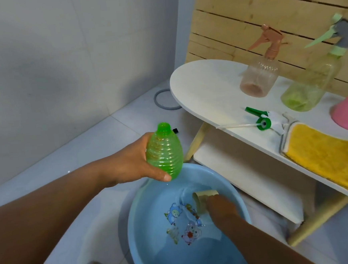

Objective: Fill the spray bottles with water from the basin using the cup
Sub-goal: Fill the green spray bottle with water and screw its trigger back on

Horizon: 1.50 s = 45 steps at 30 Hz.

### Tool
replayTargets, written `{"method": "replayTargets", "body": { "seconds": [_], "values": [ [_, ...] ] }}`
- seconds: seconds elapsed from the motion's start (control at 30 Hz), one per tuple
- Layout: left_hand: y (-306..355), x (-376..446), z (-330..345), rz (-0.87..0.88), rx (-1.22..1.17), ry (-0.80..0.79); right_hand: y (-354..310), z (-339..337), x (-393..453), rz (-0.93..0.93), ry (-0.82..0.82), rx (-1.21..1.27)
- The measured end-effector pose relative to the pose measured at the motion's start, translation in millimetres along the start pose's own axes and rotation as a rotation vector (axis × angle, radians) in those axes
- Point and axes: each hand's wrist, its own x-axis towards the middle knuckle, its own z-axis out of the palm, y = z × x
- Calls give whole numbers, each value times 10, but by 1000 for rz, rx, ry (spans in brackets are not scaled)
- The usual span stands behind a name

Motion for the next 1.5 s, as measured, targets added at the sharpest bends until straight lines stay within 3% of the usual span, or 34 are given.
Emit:
{"method": "replayTargets", "body": {
  "seconds": [0.2, 0.5, 0.8, 1.2, 1.5],
  "values": [
    [-98, 23, -54, -59, 24, 16, -110, 277, 11, -22, -39, -69],
    [-11, -35, -45, -11, 54, 8, 104, 32, -20, 173, 36, 711],
    [79, -217, -44, -7, 79, 31, 161, -878, -639, 91, 153, 1013],
    [-83, -291, 32, 15, 210, -16, 123, -2049, -1403, -148, 312, 977],
    [-126, -196, 203, 68, 327, -86, 80, -2151, -1407, -232, 370, 1036]
  ]
}}
